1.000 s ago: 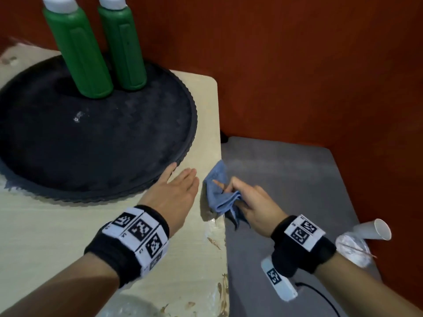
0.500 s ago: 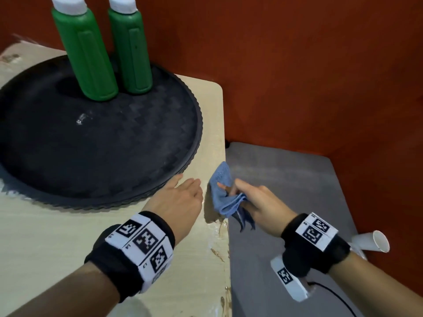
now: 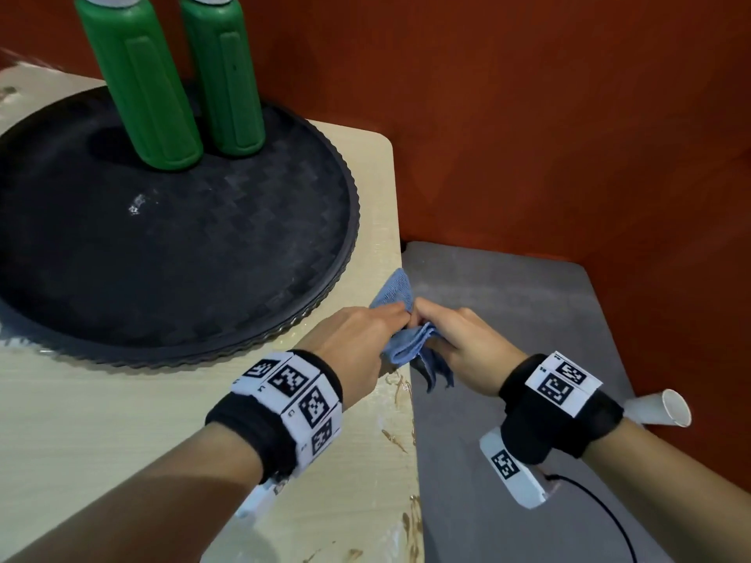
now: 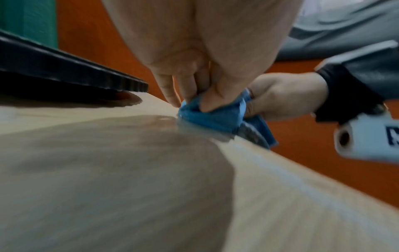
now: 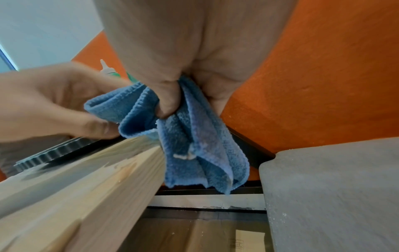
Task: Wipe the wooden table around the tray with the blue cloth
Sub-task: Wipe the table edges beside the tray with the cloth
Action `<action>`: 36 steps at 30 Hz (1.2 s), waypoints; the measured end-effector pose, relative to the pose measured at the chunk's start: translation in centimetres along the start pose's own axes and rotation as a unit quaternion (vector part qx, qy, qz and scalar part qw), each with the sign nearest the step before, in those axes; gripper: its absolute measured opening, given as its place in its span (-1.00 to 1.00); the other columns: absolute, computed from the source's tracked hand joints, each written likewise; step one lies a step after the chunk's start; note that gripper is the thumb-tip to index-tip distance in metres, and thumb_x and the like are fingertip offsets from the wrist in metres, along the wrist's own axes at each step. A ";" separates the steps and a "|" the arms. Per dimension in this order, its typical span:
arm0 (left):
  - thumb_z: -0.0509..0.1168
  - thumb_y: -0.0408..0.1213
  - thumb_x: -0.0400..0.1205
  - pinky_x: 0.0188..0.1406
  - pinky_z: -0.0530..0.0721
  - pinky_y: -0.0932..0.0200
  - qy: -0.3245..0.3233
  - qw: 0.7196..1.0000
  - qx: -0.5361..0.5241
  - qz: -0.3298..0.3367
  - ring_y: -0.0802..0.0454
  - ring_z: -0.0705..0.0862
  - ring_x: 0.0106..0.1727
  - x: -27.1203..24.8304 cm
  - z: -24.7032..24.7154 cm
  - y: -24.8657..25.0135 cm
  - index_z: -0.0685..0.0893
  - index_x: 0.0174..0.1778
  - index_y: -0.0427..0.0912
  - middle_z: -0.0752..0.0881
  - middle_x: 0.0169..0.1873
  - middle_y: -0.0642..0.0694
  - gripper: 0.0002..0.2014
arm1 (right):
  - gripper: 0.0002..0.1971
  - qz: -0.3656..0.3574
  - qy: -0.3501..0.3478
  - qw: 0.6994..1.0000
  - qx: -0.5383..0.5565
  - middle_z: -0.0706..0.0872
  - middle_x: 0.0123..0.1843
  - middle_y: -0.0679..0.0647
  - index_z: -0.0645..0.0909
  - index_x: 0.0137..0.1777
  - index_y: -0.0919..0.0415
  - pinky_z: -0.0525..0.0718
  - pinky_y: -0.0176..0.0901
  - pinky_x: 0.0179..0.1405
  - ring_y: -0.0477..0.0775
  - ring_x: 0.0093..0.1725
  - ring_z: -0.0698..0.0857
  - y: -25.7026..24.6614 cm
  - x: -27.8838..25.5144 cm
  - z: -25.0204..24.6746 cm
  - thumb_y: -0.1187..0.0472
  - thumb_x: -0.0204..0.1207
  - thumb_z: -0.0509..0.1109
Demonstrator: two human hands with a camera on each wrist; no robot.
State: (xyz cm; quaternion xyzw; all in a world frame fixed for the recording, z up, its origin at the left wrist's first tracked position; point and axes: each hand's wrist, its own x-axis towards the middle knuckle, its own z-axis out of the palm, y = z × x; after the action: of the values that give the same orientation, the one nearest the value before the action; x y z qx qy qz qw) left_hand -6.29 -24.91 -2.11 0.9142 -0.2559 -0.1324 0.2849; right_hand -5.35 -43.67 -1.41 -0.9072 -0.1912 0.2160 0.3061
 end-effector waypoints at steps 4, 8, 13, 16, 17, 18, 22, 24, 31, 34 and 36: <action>0.17 -0.41 0.56 0.41 0.46 0.07 -0.038 0.994 0.097 0.031 -0.02 0.57 0.32 -1.5 0.0 -0.4 0.42 0.47 -0.02 0.52 0.42 0.06 -0.48 | -0.72 0.008 -0.002 0.999 0.043 0.79 0.06 -0.03 0.48 -0.09 0.08 0.72 0.08 0.10 -0.11 0.32 0.65 0.4 0.1 0.3 0.51 0.59 0.17; 0.12 -0.35 0.59 0.56 0.19 0.17 -0.063 0.982 0.174 0.049 0.10 0.50 0.35 -2.6 -1.0 0.4 0.41 0.44 -0.01 0.49 0.44 0.06 -0.54 | -0.74 0.017 -0.014 0.996 0.084 0.76 0.19 0.04 0.47 -0.10 0.20 0.73 0.10 0.11 -0.40 0.46 0.42 0.5 0.3 0.2 0.58 0.59 0.14; 0.06 -0.33 0.64 0.13 0.41 0.25 -0.018 0.987 0.159 -0.011 0.00 0.56 0.08 -3.5 -3.0 0.4 0.51 0.08 0.03 0.65 0.00 0.09 -0.78 | -0.75 0.005 -0.014 0.997 0.070 0.72 0.26 -0.09 0.47 -0.10 0.15 0.70 -0.07 0.18 -0.40 0.44 0.44 0.8 0.7 -0.1 0.52 0.63 0.15; 0.04 -0.34 0.65 0.38 0.34 0.20 -0.038 0.979 0.197 -0.021 0.04 0.49 0.26 -4.4 -2.4 -0.5 0.45 0.29 0.00 0.52 0.28 0.04 -0.68 | -0.70 -0.004 0.006 0.999 0.049 0.69 0.33 -0.05 0.44 -0.07 0.11 0.62 -0.27 0.21 -0.32 0.47 0.45 1.0 1.2 -0.4 0.56 0.59 0.10; 0.04 -0.33 0.66 0.48 0.27 0.17 -0.058 0.976 0.210 -0.030 0.00 0.39 0.43 -4.7 -1.9 -0.8 0.36 0.43 -0.04 0.39 0.45 -0.04 -0.61 | -0.67 -0.005 0.013 0.999 0.029 0.66 0.37 -0.05 0.42 -0.05 0.06 0.61 -0.25 0.21 -0.27 0.48 0.45 0.9 1.5 -0.5 0.56 0.58 0.10; 0.02 -0.32 0.68 0.57 0.17 0.13 -0.082 0.970 0.224 -0.043 -0.05 0.22 0.59 -5.1 -1.4 -1.1 0.21 0.57 -0.09 0.18 0.59 -0.13 -0.52 | -0.65 -0.006 0.020 1.000 0.007 0.66 0.38 -0.04 0.43 -0.02 0.02 0.60 -0.25 0.19 -0.23 0.48 0.48 0.8 1.9 -0.5 0.55 0.58 0.11; -0.05 -0.26 0.74 0.68 0.04 0.02 -0.119 0.961 0.242 -0.063 -0.07 -0.17 0.70 -5.7 -0.4 -2.5 -0.16 0.67 -0.15 -0.22 0.67 -0.20 -0.40 | -0.60 0.007 0.023 0.999 -0.030 0.74 0.25 0.12 0.51 0.30 -0.07 0.62 -0.51 -0.12 -0.16 0.05 0.74 0.1 2.1 0.0 0.43 0.66 0.15; -0.05 -0.26 0.74 0.67 0.10 0.00 -0.122 0.964 0.231 -0.058 -0.05 -0.18 0.70 -5.5 -0.3 -3.0 -0.15 0.67 -0.14 -0.23 0.67 -0.19 -0.40 | -0.52 0.017 0.013 0.998 -0.051 0.81 -0.04 0.14 0.40 0.45 -0.19 0.66 -0.45 -0.16 -0.04 -0.17 0.76 -0.4 1.0 0.4 0.37 0.68 0.14; -0.04 -0.29 0.73 0.65 0.15 0.01 -0.143 0.965 0.213 -0.056 -0.06 -0.18 0.70 -4.9 -0.4 -3.6 -0.14 0.67 -0.15 -0.23 0.67 -0.18 -0.40 | -0.06 -0.002 -0.057 0.985 -0.162 0.16 0.63 -0.30 -0.01 0.54 -0.50 0.23 -0.23 0.59 -0.26 0.58 0.24 -0.5 -1.1 2.1 0.58 0.57 0.20; -0.04 -0.28 0.72 0.65 0.13 -0.06 -0.145 0.964 0.218 -0.048 -0.10 -0.22 0.69 -4.9 0.3 -3.8 -0.16 0.67 -0.19 -0.24 0.66 -0.24 -0.38 | 0.01 0.009 -0.041 0.983 -0.176 -0.04 0.61 -0.36 0.06 0.62 -0.28 0.18 -0.11 0.63 -0.17 0.64 0.09 0.7 1.1 1.5 0.71 0.42 0.23; -0.03 -0.28 0.71 0.64 0.14 -0.05 -0.142 0.966 0.209 -0.057 -0.08 -0.22 0.69 -4.9 0.2 -3.7 -0.17 0.67 -0.16 -0.25 0.66 -0.20 -0.37 | -0.03 0.017 -0.024 0.982 -0.184 -0.01 0.60 -0.33 0.12 0.63 -0.20 0.26 -0.04 0.61 -0.10 0.64 0.14 0.4 2.8 0.6 0.72 0.40 0.21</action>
State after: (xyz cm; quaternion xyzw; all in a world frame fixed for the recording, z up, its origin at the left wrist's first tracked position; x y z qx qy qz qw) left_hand -9.04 -19.72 -3.93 0.9384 -0.2629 -0.2206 0.0403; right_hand -3.22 -42.29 -2.89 -0.9458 -0.2193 0.2042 0.1250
